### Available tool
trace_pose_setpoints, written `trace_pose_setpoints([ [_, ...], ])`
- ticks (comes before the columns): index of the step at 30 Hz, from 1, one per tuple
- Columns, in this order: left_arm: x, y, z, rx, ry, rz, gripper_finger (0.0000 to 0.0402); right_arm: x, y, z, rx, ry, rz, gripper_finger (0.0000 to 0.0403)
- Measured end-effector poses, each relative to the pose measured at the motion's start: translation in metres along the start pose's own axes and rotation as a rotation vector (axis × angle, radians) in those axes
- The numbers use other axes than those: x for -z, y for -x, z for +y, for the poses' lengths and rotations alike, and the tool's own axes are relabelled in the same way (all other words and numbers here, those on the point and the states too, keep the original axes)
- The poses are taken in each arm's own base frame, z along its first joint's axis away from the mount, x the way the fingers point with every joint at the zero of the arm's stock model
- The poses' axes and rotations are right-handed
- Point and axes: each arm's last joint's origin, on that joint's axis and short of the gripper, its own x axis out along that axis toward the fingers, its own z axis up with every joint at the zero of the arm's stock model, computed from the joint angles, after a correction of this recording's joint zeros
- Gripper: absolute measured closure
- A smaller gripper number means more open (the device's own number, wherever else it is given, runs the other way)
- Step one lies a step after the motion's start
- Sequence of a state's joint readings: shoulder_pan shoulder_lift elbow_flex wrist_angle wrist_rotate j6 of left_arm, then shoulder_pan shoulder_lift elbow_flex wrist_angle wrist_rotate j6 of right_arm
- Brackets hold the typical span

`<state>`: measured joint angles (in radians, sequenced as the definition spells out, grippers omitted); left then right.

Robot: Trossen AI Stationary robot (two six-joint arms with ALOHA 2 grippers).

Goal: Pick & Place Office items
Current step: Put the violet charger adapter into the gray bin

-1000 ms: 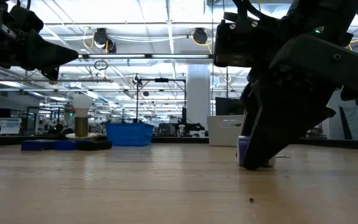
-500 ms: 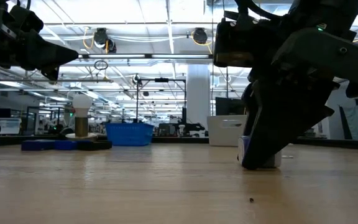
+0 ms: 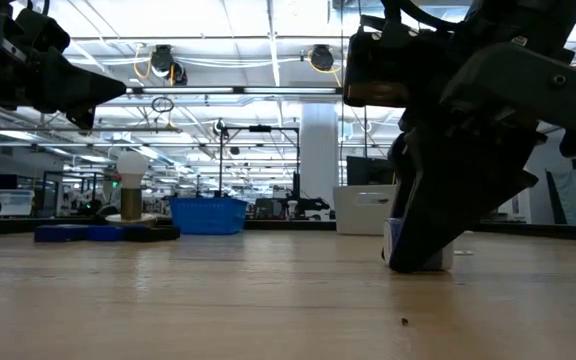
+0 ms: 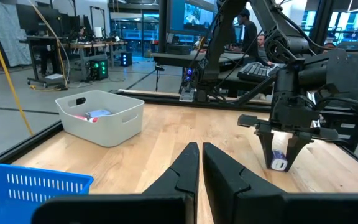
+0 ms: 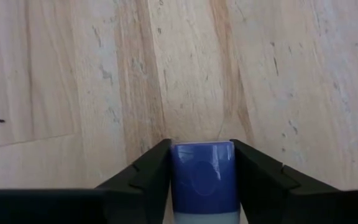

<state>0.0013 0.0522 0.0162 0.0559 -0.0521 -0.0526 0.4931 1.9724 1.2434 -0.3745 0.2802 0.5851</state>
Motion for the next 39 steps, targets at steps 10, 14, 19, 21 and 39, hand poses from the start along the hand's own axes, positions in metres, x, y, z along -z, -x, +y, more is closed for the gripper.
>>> trace_pose_setpoints([
  [10, 0.000, 0.000, 0.000, 0.000, 0.000, 0.000, 0.0380, 0.000, 0.000, 0.000, 0.001, 0.019, -0.002, 0.0269],
  [14, 0.000, 0.000, 0.000, 0.000, 0.000, 0.000, 0.0380, 0.000, 0.000, 0.000, 0.000, 0.023, -0.003, 0.0268],
  [19, 0.000, 0.000, 0.000, 0.000, 0.000, 0.000, 0.0380, 0.000, 0.001, 0.000, -0.001, 0.029, -0.004, 0.0259],
  [21, 0.000, 0.000, 0.000, 0.000, 0.000, 0.000, 0.0380, -0.002, 0.005, -0.001, -0.008, 0.042, -0.011, 0.0263],
  [39, 0.000, 0.000, 0.000, 0.000, 0.000, 0.000, 0.0380, -0.033, 0.038, 0.013, -0.170, 0.222, -0.324, 0.0274],
])
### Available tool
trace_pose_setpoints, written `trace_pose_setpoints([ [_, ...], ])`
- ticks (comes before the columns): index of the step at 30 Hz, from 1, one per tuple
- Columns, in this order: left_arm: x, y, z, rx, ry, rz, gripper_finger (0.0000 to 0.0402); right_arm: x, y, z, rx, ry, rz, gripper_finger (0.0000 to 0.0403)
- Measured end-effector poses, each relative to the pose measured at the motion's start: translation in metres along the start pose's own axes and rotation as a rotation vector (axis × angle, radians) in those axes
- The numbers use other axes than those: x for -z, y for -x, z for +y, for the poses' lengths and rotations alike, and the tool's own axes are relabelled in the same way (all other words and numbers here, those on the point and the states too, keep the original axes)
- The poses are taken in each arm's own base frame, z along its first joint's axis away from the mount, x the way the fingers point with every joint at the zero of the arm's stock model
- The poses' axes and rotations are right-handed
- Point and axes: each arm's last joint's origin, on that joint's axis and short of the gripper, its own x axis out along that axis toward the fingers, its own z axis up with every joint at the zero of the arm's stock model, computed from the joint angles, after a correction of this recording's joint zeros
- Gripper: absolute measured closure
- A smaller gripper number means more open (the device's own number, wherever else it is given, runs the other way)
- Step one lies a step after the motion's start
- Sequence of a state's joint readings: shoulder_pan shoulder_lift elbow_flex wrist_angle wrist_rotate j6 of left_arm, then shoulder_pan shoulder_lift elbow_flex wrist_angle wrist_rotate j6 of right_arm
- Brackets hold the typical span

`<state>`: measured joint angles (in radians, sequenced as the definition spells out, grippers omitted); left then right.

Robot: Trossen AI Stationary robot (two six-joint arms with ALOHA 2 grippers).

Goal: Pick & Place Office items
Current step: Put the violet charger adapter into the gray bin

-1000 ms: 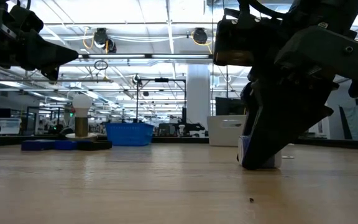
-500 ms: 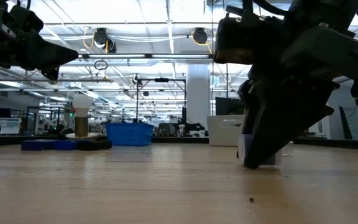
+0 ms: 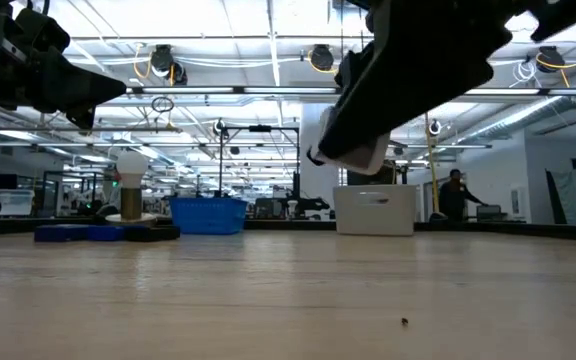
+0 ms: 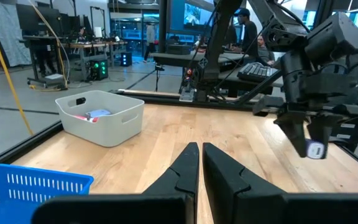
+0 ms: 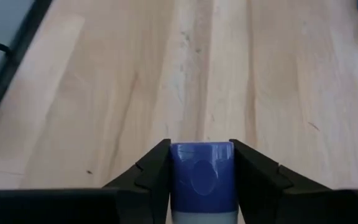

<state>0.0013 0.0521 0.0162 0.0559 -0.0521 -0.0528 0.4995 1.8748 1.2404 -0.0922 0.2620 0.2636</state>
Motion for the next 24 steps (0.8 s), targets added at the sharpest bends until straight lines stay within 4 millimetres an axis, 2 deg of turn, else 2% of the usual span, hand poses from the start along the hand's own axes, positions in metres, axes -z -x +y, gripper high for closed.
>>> trace_pose_setpoints([
  [4, 0.000, 0.000, 0.000, 0.001, 0.000, 0.000, 0.0380, -0.002, -0.002, 0.002, -0.060, -0.018, -0.108, 0.0265],
  [8, 0.000, 0.000, 0.000, 0.000, 0.000, 0.001, 0.0380, 0.011, -0.007, -0.001, -0.171, -0.028, -0.183, 0.0260],
  [11, 0.000, 0.000, 0.000, 0.000, 0.000, 0.000, 0.0380, 0.018, 0.000, -0.006, -0.188, -0.036, -0.212, 0.0271],
  [15, 0.000, 0.000, 0.000, 0.000, 0.000, 0.001, 0.0380, 0.028, 0.022, -0.015, -0.182, -0.058, -0.223, 0.0275],
  [19, 0.000, 0.000, 0.000, 0.001, 0.000, 0.000, 0.0380, 0.038, 0.055, -0.024, -0.133, -0.092, -0.323, 0.0265],
  [24, 0.000, 0.000, 0.000, 0.000, 0.000, 0.000, 0.0380, 0.067, 0.094, -0.038, -0.108, -0.102, -0.439, 0.0269],
])
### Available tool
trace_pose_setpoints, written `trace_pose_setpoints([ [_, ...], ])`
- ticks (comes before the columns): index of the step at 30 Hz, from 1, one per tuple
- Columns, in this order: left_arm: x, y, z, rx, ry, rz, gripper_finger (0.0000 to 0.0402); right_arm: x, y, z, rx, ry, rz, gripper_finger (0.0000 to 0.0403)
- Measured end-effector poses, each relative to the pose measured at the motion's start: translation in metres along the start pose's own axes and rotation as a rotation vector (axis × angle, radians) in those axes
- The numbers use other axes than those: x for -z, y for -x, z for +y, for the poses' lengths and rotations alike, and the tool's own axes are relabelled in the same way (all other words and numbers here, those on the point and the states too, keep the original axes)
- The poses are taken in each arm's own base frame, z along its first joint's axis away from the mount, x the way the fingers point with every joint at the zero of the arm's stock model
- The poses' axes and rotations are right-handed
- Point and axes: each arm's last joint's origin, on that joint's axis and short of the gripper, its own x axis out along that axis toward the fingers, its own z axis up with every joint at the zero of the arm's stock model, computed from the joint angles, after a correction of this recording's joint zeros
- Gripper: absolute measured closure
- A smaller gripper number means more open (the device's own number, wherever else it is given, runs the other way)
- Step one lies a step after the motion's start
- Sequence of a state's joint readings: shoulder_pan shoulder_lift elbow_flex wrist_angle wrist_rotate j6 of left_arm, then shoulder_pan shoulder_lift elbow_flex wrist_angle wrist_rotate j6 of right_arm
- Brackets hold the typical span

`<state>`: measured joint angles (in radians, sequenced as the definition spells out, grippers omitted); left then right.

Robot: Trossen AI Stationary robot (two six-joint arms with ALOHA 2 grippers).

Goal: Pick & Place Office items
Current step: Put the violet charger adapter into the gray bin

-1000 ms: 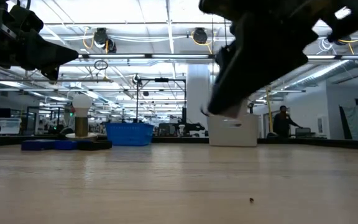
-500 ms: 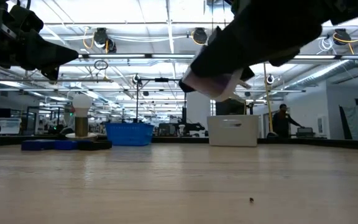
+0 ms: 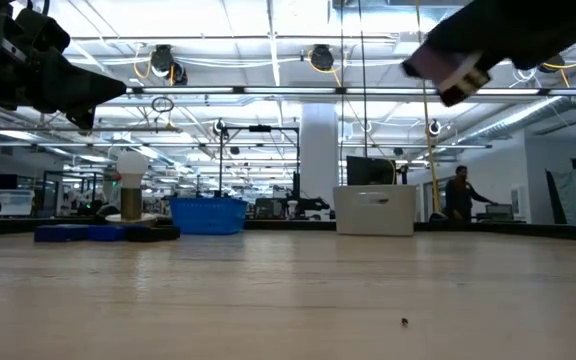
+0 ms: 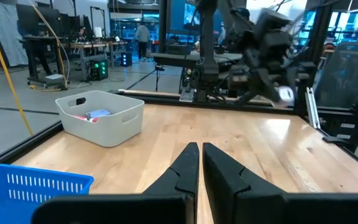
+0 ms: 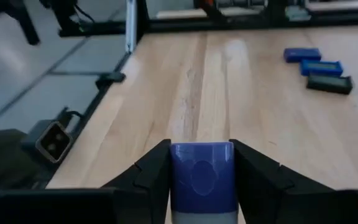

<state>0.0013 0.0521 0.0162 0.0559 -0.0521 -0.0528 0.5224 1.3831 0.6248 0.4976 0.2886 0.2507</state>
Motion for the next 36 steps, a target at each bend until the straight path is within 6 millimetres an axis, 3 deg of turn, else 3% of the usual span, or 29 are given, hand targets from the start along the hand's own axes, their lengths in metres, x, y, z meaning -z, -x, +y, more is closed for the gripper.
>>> trace_pose_setpoints([
  [7, 0.000, 0.000, 0.000, 0.000, 0.000, 0.000, 0.0380, 0.009, 0.053, -0.019, -0.033, -0.002, -0.164, 0.0270],
  [16, 0.000, 0.000, 0.000, 0.000, 0.000, 0.000, 0.0380, 0.037, 0.091, -0.041, 0.044, -0.016, -0.252, 0.0269],
  [25, 0.000, 0.000, 0.000, 0.000, 0.000, 0.000, 0.0380, 0.052, 0.102, -0.049, 0.051, -0.045, -0.276, 0.0269],
  [36, 0.000, 0.000, 0.000, 0.000, 0.000, 0.000, 0.0380, 0.053, 0.099, -0.068, 0.153, -0.046, -0.267, 0.0269],
])
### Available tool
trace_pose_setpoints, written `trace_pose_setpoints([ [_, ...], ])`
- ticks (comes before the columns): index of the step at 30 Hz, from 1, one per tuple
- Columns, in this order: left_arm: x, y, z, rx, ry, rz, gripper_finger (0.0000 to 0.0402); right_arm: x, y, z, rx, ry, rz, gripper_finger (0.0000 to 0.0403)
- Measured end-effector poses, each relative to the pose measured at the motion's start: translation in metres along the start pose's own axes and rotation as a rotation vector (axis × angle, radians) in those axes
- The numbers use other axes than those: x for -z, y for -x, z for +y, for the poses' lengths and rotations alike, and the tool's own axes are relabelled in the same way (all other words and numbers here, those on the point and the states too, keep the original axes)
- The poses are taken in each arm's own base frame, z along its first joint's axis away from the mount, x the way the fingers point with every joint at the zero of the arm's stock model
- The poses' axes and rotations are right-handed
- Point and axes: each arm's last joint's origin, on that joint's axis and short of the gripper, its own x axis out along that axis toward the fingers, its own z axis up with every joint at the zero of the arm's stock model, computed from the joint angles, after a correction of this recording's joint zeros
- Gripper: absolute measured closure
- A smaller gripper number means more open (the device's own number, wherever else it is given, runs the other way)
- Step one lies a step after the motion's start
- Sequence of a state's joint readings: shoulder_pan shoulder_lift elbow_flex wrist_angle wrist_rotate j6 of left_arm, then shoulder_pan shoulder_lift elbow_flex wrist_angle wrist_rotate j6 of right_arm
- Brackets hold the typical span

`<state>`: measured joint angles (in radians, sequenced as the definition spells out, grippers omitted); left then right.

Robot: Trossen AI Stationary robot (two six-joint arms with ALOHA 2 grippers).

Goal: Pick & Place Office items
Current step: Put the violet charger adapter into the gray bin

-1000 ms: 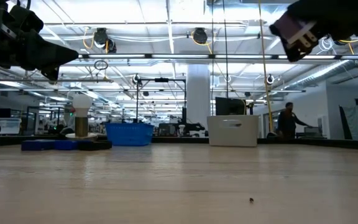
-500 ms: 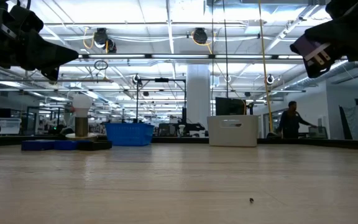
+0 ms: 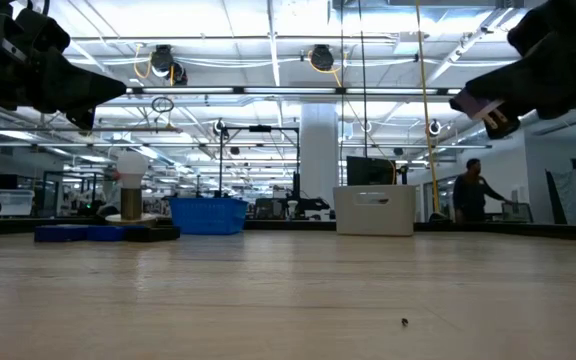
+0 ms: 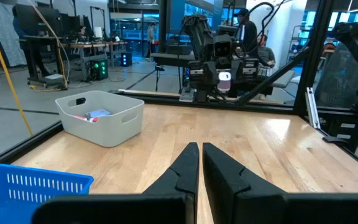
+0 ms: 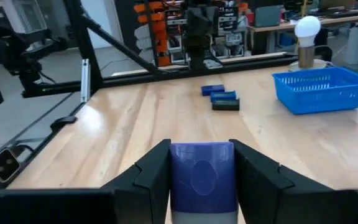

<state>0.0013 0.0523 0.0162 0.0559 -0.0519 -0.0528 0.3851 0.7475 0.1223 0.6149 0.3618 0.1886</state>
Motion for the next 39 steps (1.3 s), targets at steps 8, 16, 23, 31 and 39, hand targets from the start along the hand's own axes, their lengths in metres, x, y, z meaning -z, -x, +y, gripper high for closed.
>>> trace_pose_setpoints([
  [8, 0.000, 0.000, 0.000, 0.000, 0.000, 0.000, 0.0380, -0.007, -0.006, -0.032, 0.174, 0.027, -0.033, 0.0269],
  [16, 0.000, 0.000, 0.000, 0.000, 0.000, 0.000, 0.0380, -0.012, -0.005, -0.065, 0.378, 0.063, -0.050, 0.0268],
  [23, 0.000, 0.000, 0.000, 0.000, 0.000, 0.000, 0.0380, -0.014, 0.000, -0.087, 0.532, 0.102, -0.046, 0.0268],
  [31, 0.000, 0.000, 0.000, 0.000, 0.000, 0.000, 0.0380, -0.014, 0.007, -0.109, 0.688, 0.156, -0.004, 0.0268],
  [39, 0.000, 0.000, 0.000, 0.000, 0.000, 0.000, 0.0380, -0.020, 0.009, -0.124, 0.725, 0.189, -0.008, 0.0268],
])
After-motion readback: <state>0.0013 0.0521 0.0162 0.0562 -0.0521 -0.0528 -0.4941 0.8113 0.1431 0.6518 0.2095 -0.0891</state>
